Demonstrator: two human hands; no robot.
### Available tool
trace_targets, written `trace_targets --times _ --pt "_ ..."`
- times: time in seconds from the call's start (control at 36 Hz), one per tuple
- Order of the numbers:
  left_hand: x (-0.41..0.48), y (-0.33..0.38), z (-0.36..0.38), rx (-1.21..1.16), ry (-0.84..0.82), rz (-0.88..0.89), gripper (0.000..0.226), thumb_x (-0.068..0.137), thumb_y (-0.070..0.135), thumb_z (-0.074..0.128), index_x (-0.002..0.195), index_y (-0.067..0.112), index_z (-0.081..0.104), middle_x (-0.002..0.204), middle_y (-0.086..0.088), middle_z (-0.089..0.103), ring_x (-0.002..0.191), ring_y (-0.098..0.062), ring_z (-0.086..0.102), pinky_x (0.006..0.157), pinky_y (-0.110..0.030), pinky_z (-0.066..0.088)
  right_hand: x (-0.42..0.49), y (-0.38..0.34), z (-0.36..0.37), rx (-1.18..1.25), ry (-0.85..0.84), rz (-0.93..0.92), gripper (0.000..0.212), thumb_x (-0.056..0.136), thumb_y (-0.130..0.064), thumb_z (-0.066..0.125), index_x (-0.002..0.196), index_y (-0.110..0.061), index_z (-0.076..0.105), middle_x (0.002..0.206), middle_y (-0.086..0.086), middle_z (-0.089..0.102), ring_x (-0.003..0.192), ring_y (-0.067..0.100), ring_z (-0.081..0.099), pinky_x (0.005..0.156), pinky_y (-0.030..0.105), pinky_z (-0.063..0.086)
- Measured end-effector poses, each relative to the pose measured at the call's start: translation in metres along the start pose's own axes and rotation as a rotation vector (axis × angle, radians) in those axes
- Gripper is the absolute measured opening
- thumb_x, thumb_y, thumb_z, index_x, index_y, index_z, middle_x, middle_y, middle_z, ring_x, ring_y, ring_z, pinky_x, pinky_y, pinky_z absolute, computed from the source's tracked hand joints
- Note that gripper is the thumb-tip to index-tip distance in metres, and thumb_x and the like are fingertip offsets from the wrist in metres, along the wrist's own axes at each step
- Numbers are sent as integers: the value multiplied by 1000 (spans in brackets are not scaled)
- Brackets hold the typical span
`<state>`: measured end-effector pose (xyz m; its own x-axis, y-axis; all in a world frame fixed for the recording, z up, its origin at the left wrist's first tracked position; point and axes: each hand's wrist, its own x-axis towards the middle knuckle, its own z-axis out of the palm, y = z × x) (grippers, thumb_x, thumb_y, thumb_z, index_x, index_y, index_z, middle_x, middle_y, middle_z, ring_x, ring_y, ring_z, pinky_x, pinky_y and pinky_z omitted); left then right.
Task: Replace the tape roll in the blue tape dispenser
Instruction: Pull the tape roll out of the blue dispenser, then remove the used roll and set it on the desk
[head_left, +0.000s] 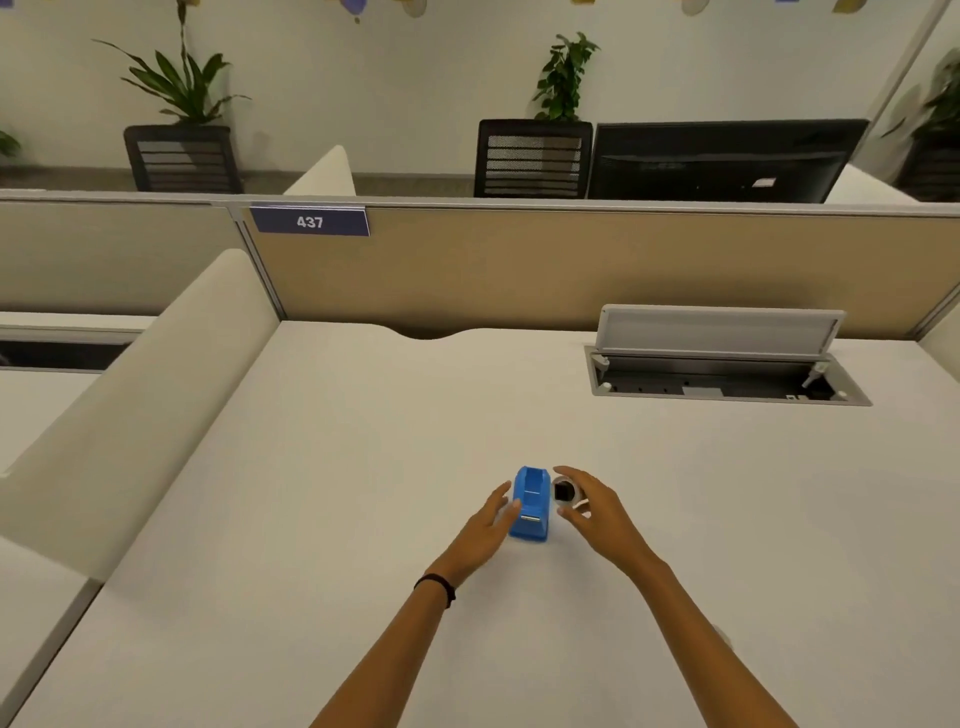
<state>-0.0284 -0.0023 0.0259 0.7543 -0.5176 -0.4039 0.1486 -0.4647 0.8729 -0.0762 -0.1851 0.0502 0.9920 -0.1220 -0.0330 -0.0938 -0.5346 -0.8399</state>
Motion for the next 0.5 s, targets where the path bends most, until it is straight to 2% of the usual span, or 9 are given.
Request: trace_targets --times 0.08,0.19,0.31,0.42,0.5 --pt "-10 2 13 -75 75 64 53 92 50 40 140 33 27 149 3 35 133 -13 36 106 -27 30 -15 -2 0 71 -9 27 42 83 -2 62 119 -22 52 112 -12 57 94 0 57 71 0 46" --pt "-19 6 28 -80 160 150 45 93 35 48 136 25 39 143 2 42 122 -5 40 101 -21 32 -32 -5 1 111 -44 54 45 81 -3 64 110 -34 51 104 -18 59 92 1 60 71 5 49" --pt "-25 14 39 -109 223 159 40 93 30 51 131 18 48 137 -2 50 121 -11 47 102 -24 37 -45 -5 3 162 -52 105 36 79 -5 67 106 -26 53 104 -5 62 92 13 62 72 14 51" --pt "-31 20 44 -100 241 224 29 91 27 54 118 19 60 119 1 63 108 -10 57 80 -3 44 -55 -10 4 232 -60 136 35 79 -6 67 105 -26 55 105 -2 64 91 14 64 73 18 53" --pt "-38 22 47 -144 234 250 27 90 25 57 116 18 62 111 0 67 98 -6 63 80 -7 48 -61 -16 5 282 -64 163 35 81 -7 66 105 -30 54 105 2 65 92 19 67 74 20 55"
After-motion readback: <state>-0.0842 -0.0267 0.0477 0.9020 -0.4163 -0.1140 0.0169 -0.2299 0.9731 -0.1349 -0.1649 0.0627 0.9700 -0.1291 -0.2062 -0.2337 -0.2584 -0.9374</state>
